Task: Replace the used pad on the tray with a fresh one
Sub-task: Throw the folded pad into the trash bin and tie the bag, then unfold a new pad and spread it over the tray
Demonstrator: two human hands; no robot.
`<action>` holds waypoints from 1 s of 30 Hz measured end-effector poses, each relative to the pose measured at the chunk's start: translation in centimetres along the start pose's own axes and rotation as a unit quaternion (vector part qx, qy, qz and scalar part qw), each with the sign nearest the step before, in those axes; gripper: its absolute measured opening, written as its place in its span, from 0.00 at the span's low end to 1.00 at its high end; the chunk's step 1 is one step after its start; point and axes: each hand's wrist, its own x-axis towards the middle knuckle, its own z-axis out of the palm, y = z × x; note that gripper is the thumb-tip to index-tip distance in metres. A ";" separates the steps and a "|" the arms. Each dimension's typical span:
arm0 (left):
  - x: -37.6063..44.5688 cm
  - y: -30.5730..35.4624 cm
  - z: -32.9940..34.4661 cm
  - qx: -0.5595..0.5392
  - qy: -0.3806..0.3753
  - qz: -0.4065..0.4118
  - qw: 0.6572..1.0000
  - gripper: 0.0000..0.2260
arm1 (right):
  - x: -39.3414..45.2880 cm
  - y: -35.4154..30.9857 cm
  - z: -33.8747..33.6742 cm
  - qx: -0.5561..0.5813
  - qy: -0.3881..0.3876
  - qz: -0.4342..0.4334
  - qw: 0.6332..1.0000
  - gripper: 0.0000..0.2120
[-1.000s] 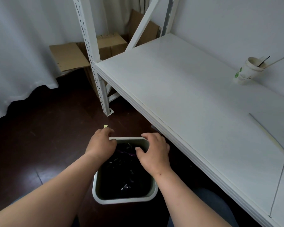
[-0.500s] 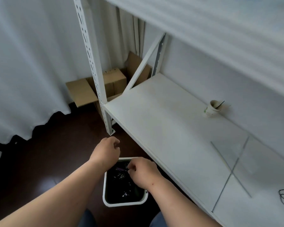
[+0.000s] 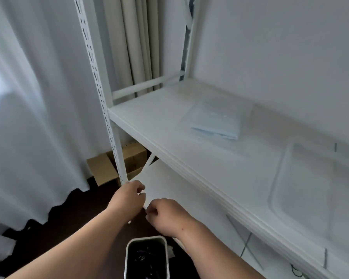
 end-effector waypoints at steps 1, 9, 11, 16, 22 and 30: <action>-0.1 1.3 -1.1 -0.006 0.016 0.003 1.000 0.13 | -0.6 -0.7 -1.4 -0.002 0.006 -0.009 1.000 0.13; 0.6 8.8 -4.8 -0.034 0.081 0.044 0.995 0.09 | -2.9 -1.1 -8.6 0.014 0.073 -0.043 0.996 0.14; 0.9 9.5 -4.5 -0.042 0.076 0.049 0.995 0.10 | -2.9 -0.5 -9.5 0.022 0.092 -0.045 0.994 0.13; 2.6 10.7 -4.1 -0.038 0.051 0.066 0.996 0.12 | -1.7 0.8 -11.5 0.023 0.168 -0.037 0.985 0.13; 6.8 12.2 -4.8 -0.041 0.016 0.115 0.992 0.11 | 1.1 3.0 -14.1 -0.088 0.323 0.070 0.940 0.15; 10.2 13.8 -5.0 0.036 -0.068 0.245 0.967 0.14 | 3.4 4.0 -15.8 -0.148 0.372 0.237 0.885 0.26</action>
